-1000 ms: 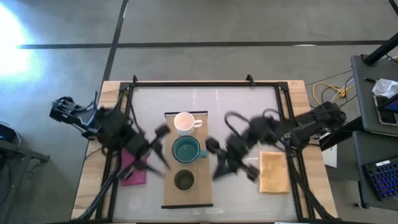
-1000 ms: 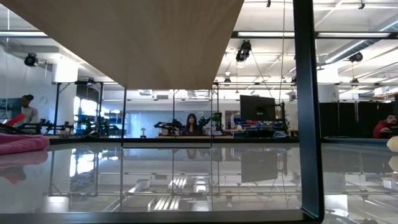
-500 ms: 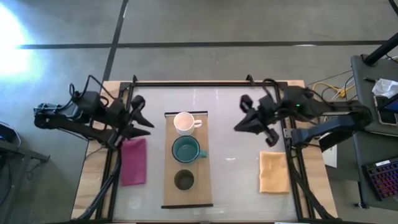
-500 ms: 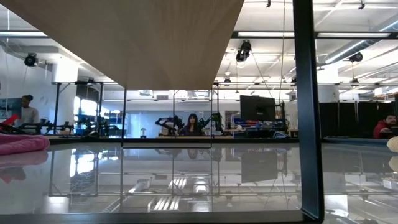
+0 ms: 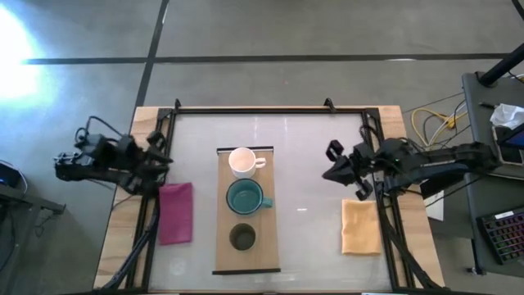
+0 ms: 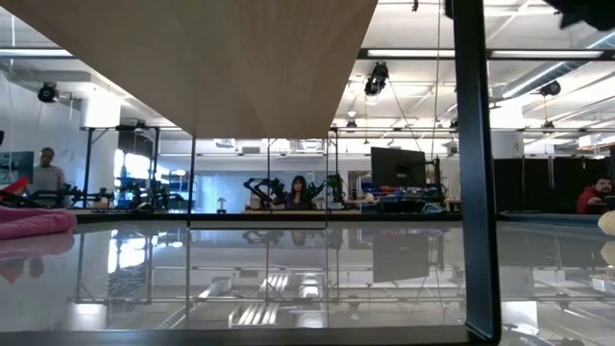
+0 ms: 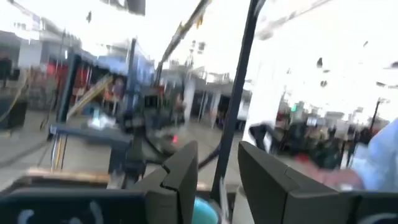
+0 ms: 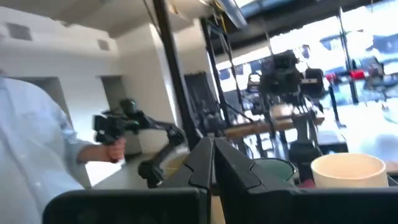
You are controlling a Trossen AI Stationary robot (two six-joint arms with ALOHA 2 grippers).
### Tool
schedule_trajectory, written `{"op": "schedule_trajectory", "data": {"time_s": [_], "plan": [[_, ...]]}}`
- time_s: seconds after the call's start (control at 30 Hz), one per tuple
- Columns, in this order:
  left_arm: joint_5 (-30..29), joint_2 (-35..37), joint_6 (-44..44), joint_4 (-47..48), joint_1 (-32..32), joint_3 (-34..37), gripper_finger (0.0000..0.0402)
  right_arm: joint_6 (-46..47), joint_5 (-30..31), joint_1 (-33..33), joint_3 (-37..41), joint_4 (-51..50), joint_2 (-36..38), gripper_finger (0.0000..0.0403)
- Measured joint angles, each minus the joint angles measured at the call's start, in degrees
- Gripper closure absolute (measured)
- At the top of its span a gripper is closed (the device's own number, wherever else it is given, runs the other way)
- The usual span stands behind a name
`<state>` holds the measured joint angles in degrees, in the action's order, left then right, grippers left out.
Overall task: Stack small to large cups/mugs on shelf
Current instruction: Return to Home Position
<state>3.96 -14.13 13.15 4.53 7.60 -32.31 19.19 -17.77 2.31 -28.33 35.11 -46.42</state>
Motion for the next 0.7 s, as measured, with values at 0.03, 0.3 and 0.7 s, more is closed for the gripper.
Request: {"op": "schedule_trajectory", "data": {"time_s": [0.03, 0.3, 0.7], "plan": [[-0.07, 2.27, 0.03, 0.56, 0.02, 0.61, 0.0301, 0.09, 0.04, -0.11, 1.68, 0.76, 1.59, 0.0394], [-5.48, 12.46, 3.02, 19.19, 0.00, 2.69, 0.0301, -0.05, 4.06, -0.33, 12.48, 1.23, 13.13, 0.0394], [-5.79, 12.46, 4.30, 22.28, 0.00, 5.40, 0.0301, 0.76, 10.35, -0.48, 27.87, 0.04, 32.30, 0.0394]]}}
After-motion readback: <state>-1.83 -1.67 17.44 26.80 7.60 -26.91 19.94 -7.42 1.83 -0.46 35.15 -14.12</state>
